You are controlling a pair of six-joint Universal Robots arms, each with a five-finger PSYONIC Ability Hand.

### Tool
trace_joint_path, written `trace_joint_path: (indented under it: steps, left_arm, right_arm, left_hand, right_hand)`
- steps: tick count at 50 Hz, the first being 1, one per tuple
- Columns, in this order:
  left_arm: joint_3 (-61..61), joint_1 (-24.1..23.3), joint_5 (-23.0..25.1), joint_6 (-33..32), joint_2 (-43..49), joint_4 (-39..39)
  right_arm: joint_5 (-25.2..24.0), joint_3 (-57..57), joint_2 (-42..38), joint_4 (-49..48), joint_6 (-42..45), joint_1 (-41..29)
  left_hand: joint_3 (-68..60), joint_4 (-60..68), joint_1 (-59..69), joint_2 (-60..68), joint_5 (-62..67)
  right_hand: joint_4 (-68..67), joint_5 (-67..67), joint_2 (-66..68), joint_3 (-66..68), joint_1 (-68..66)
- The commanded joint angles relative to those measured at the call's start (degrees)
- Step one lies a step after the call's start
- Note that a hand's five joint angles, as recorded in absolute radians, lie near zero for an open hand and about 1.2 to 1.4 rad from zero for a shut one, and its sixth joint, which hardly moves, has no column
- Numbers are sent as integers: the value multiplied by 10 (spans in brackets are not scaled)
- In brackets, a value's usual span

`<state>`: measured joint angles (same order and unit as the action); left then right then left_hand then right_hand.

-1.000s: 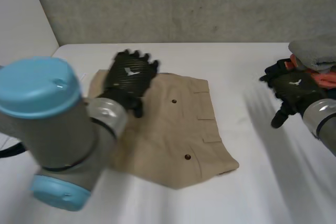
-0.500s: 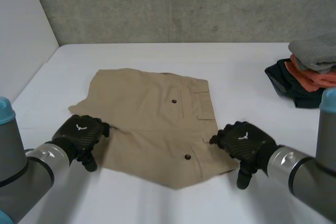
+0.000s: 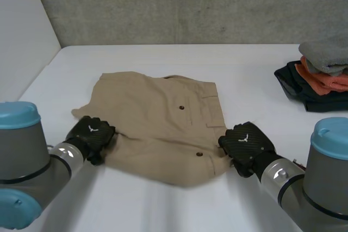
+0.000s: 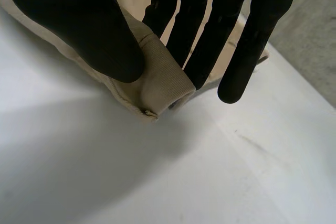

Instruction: Fold the laundry.

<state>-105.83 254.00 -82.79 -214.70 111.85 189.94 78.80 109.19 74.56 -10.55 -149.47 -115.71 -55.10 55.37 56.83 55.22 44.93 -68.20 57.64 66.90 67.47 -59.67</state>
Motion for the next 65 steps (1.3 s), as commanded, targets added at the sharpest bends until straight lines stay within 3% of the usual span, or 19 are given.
trace_joint_path:
  steps: [1,5,12,20,24,31,41,48,49,50,51,52,58,60,65]
  left_arm:
    - [1,-6,-23,-31,-10,36]
    - [-6,-18,-36,-19,-73,54]
    - [21,-24,-38,59,-226,50]
    - [159,-16,-35,175,-369,-18]
    - [235,-1,-40,217,-375,-47]
    - [347,27,-50,255,-281,-61]
    - [428,-11,-38,255,-32,-79]
    - [489,-30,-26,260,139,23]
    - [499,-30,-20,262,156,33]
    - [511,-31,-15,265,171,41]
    - [535,-33,-7,274,196,46]
    - [545,-35,-5,277,205,43]
    - [576,-34,-53,285,210,15]
    - [564,-28,-88,279,185,12]
    - [476,-32,-111,260,105,10]
  right_arm:
    - [8,-7,23,14,-15,0]
    - [21,-27,51,33,-21,0]
    - [26,-118,129,95,-63,12]
    - [11,-313,200,214,-112,41]
    - [14,-401,193,239,-136,45]
    - [46,-510,128,243,-168,52]
    - [117,-565,-62,235,-166,30]
    - [196,-609,-209,100,-107,17]
    - [202,-617,-226,77,-96,15]
    - [207,-625,-242,55,-86,15]
    - [212,-647,-279,19,-60,15]
    - [214,-658,-296,3,-45,15]
    - [233,-687,-336,-2,27,18]
    - [239,-671,-320,14,16,20]
    - [235,-588,-233,69,-19,29]
  left_hand:
    - [-249,246,232,248,251]
    - [-249,246,232,248,251]
    - [-249,246,232,248,251]
    - [-249,246,232,248,251]
    - [-249,246,232,248,251]
    - [-249,246,232,248,251]
    - [-249,246,232,248,251]
    - [-249,246,232,248,251]
    - [-189,187,172,188,191]
    - [-25,23,8,24,27]
    - [324,-327,-342,-325,-323]
    - [451,-454,-468,-452,-449]
    - [451,-454,-468,-452,-449]
    - [451,-454,-468,-452,-449]
    - [451,-454,-468,-452,-449]
  right_hand:
    - [-118,124,131,125,-203]
    - [-118,124,131,125,-203]
    - [-118,124,131,125,-203]
    - [-118,124,131,125,-203]
    - [-118,124,131,125,-203]
    - [-118,124,131,125,-203]
    - [-118,124,131,125,-203]
    - [-118,124,131,125,-203]
    - [-51,57,64,58,-136]
    - [179,-174,-166,-172,94]
    - [582,-576,-569,-575,497]
    - [582,-576,-569,-575,497]
    - [582,-576,-569,-575,497]
    - [582,-576,-569,-575,497]
    - [582,-576,-569,-575,497]
